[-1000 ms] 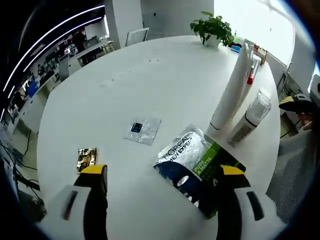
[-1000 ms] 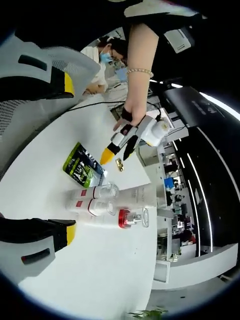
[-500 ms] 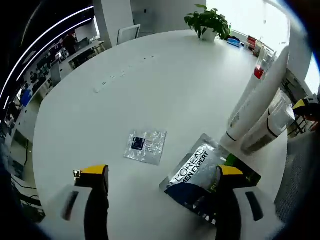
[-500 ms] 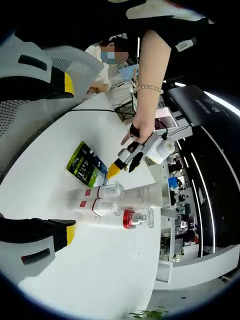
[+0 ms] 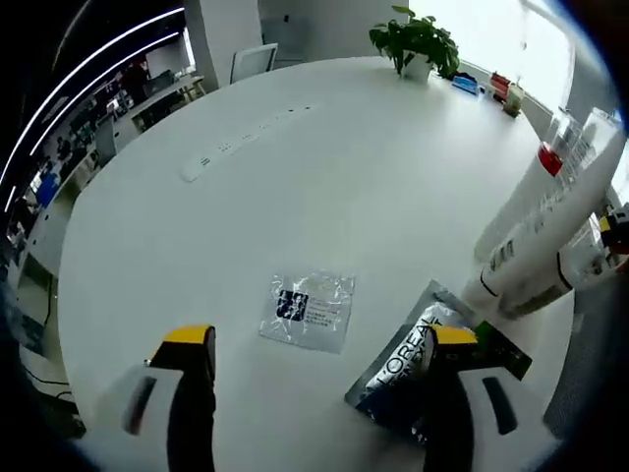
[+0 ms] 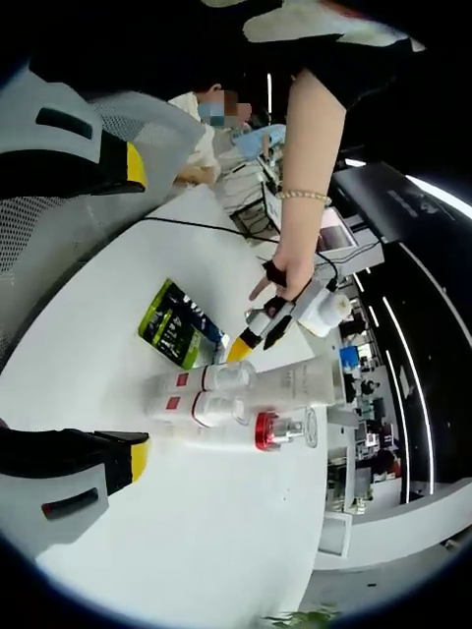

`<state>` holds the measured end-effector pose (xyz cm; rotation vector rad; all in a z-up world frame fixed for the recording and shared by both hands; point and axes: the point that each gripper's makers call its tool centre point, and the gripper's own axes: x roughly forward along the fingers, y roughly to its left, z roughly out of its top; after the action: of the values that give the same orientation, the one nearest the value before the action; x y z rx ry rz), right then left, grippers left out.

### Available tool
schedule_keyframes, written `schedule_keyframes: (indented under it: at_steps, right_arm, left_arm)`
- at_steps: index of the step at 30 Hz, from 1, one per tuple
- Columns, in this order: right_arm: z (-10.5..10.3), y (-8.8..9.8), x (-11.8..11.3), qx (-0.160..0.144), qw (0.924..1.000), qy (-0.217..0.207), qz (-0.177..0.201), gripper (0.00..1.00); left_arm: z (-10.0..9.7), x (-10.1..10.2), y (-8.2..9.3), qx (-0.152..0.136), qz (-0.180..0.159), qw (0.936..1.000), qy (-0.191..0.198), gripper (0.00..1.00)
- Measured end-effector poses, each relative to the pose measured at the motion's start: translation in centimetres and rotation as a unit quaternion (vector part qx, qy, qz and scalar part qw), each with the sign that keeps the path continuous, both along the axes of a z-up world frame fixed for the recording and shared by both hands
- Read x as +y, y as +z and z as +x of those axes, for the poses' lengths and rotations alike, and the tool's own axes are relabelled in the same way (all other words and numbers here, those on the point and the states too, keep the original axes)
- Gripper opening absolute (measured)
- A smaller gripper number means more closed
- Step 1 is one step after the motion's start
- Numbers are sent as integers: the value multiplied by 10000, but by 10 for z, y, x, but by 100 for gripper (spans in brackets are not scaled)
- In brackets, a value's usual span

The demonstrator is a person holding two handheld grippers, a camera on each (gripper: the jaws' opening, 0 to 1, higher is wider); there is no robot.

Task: Arrange the skincare products in the storage area until every visible bottle or jar stands upright without overlapping.

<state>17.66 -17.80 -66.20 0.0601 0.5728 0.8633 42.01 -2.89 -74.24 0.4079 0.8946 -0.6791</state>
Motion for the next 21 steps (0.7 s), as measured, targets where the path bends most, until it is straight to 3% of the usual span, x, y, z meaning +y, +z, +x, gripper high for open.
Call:
schedule_keyframes:
  at_steps: [13, 21]
  right_arm:
    - [1, 0, 0, 36, 10000, -34, 37, 100]
    - [1, 1, -1, 40, 10000, -72, 57, 100]
  left_arm:
    - [21, -5, -11, 138, 165, 9997, -144, 76]
    - [22, -6, -17, 242, 236, 9991, -275, 69]
